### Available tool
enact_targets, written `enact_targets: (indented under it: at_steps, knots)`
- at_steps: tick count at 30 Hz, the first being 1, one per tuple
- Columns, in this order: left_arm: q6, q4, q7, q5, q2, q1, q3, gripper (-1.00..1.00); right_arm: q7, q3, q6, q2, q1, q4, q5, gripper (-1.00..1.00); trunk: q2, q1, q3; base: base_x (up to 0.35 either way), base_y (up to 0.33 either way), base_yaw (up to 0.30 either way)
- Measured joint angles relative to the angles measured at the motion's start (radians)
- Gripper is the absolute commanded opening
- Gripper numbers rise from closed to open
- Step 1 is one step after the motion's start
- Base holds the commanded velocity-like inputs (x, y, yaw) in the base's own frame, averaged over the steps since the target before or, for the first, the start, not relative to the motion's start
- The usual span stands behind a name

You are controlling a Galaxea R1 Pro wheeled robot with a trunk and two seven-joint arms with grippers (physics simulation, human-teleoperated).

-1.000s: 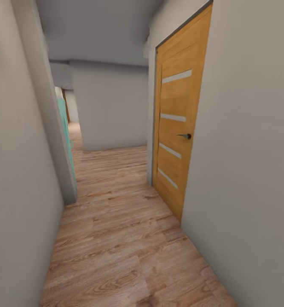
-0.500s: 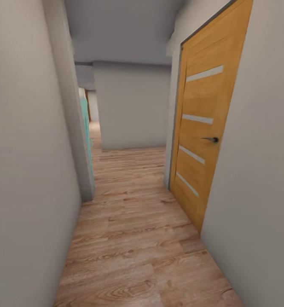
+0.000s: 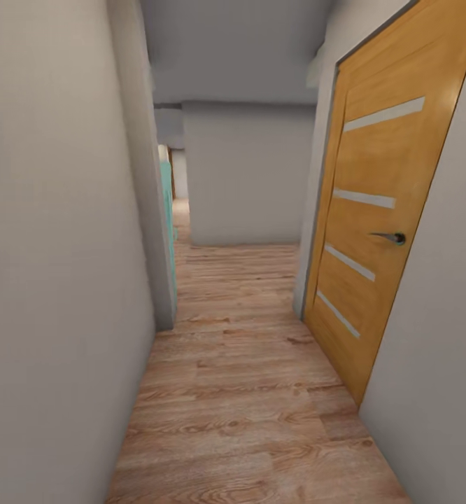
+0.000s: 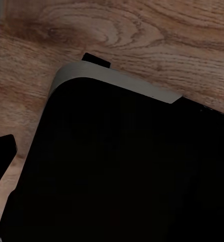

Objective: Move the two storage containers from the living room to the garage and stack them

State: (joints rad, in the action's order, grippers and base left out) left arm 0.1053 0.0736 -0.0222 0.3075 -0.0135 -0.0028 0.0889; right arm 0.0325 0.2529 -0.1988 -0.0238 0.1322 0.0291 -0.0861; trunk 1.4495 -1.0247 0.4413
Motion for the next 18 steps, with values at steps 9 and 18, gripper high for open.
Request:
enact_targets:
  at_steps: [9, 18]
  knots:
    - [0.0, -0.001, 0.0, 0.001, 0.0, 0.0, 0.0, 1.0, -0.001, -0.002, 0.0, -0.002, 0.0, 0.0, 0.0, 1.0, 0.0, 0.0, 0.0, 0.211, -0.014, 0.007]
    - [-0.007, -0.001, 0.0, 0.001, 0.0, 0.0, 0.0, 1.0, -0.01, -0.001, -0.001, -0.009, 0.0, 0.0, 0.0, 1.0, 0.0, 0.0, 0.0, 0.289, -0.078, 0.0]
